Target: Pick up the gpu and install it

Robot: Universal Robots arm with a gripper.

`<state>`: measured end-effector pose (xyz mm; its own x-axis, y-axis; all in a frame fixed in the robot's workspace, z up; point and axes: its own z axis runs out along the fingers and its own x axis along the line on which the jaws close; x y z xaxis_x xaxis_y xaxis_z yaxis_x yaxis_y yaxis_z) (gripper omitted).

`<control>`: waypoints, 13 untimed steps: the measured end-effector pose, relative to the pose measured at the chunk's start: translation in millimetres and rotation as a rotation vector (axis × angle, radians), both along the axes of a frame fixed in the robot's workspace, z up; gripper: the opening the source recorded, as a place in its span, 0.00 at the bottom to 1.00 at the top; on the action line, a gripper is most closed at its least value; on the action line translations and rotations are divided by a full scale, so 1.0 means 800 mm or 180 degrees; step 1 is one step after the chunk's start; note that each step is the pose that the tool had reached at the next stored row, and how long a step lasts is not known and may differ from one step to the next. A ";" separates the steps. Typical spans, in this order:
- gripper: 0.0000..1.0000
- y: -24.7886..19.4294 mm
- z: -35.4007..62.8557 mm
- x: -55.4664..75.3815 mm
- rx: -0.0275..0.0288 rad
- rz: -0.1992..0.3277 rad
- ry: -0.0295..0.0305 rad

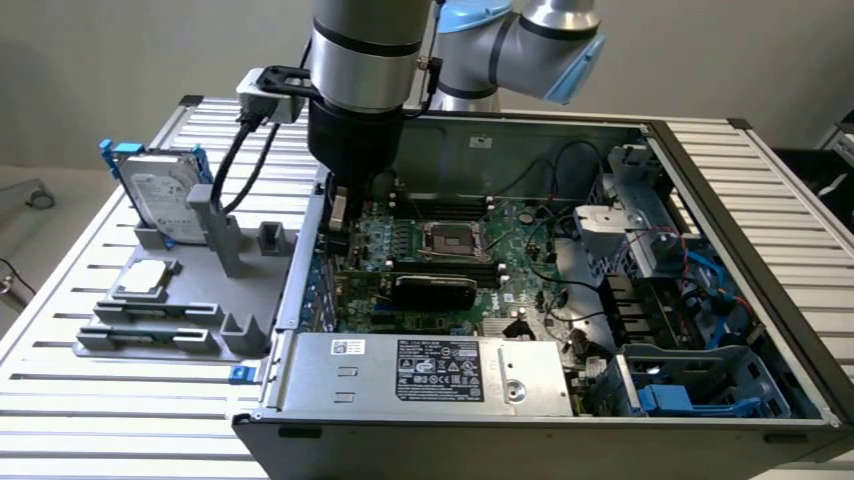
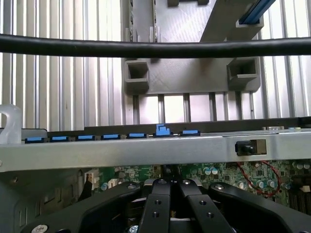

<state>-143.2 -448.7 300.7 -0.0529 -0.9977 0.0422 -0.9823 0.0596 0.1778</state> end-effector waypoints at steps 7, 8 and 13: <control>0.11 0.0000 0.000 0.000 0.0000 -0.0027 0.0002; 0.11 0.0000 0.001 0.000 0.0000 -0.0030 0.0003; 0.11 0.0009 0.001 0.000 -0.0001 -0.0065 0.0011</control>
<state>-143.5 -448.0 301.3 -0.0732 -0.9964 0.0426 -0.9802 0.0797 0.1810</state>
